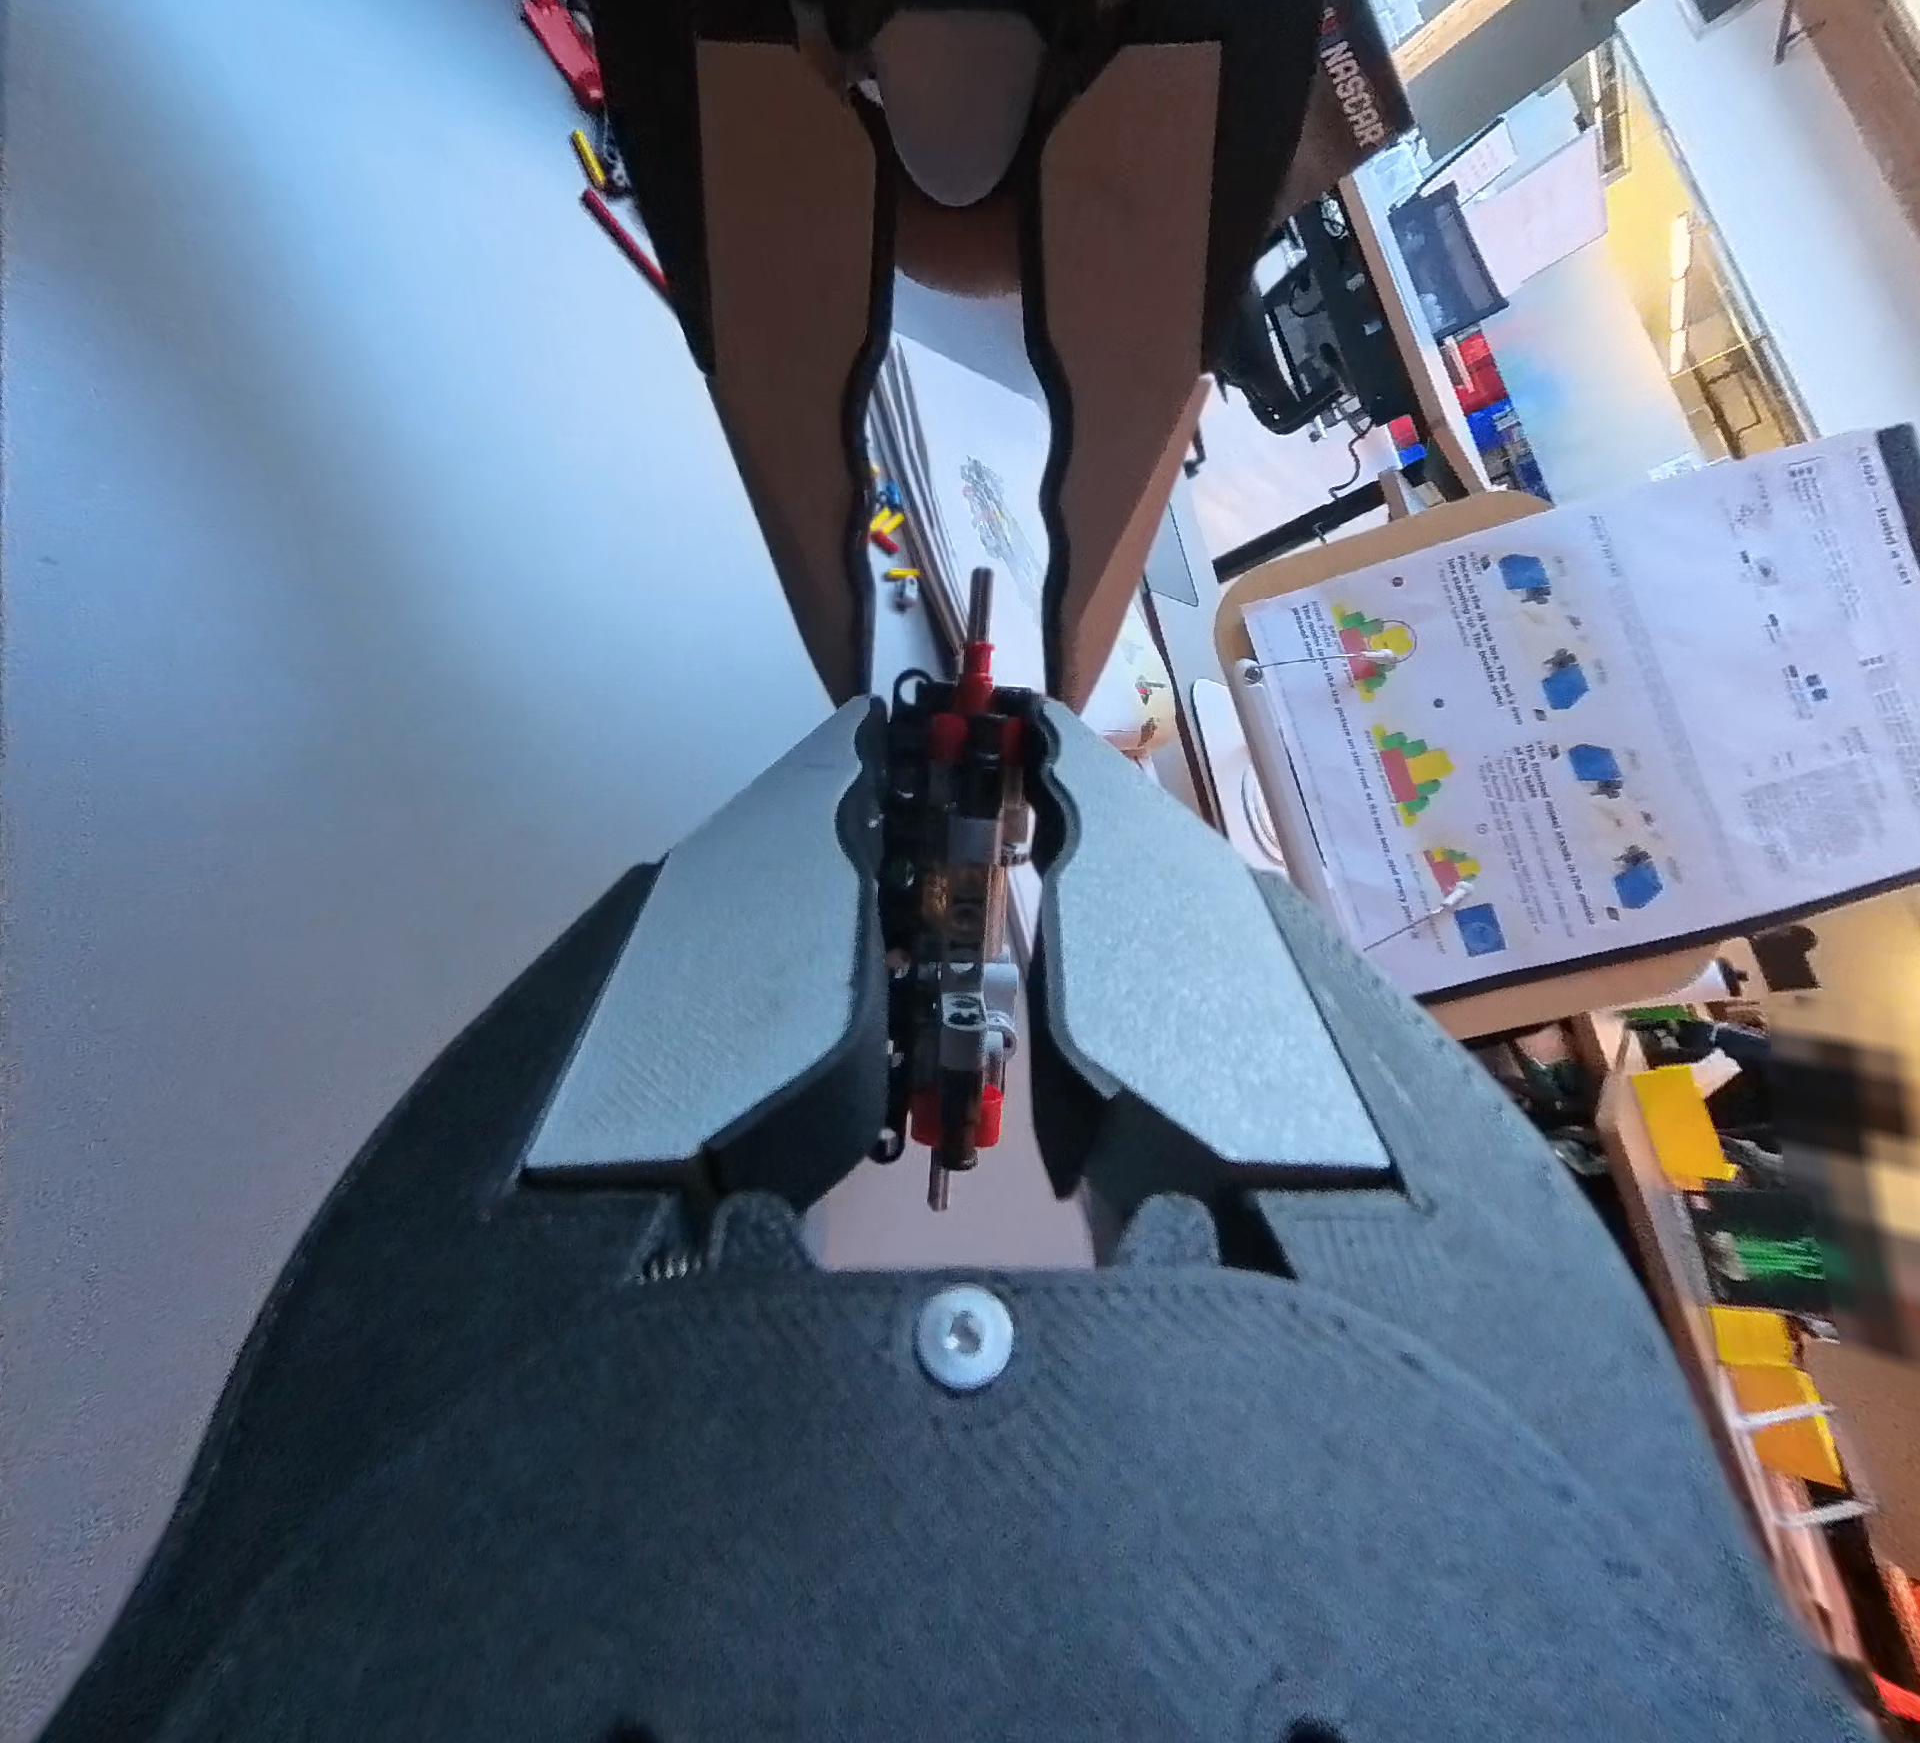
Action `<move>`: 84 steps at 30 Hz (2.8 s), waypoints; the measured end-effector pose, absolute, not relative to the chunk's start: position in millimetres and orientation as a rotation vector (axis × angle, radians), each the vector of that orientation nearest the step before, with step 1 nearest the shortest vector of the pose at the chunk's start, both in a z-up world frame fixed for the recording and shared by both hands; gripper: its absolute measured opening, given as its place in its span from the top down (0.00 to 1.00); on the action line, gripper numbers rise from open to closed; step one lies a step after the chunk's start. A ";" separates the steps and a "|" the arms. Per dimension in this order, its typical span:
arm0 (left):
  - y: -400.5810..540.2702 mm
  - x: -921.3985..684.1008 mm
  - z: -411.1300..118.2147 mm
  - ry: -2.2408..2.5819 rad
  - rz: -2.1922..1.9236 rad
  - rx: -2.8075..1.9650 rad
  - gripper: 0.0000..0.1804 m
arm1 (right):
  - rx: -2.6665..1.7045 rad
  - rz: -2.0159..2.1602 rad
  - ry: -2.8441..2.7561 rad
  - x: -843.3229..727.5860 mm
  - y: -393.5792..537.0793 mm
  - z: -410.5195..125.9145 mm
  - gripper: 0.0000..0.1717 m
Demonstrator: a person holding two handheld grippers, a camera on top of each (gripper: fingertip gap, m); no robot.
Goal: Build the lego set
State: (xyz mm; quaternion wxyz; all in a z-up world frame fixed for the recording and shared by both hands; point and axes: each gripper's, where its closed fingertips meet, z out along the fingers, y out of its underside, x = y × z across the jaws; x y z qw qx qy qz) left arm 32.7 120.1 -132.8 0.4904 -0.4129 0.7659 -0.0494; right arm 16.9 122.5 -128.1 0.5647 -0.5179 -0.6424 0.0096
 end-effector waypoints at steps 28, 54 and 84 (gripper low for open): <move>131.6 5.8 -155.4 1.702 -0.027 -1.137 0.85 | -1.267 0.003 -1.525 14.3 118.9 -155.1 0.87; 149.7 -19.1 -132.8 1.577 -0.321 -1.297 0.88 | -1.197 -0.024 -1.384 38.7 133.0 -128.3 0.78; 164.7 -37.7 -63.2 1.318 -0.312 -1.242 0.99 | -1.373 0.403 -1.112 8.7 144.6 -62.1 0.87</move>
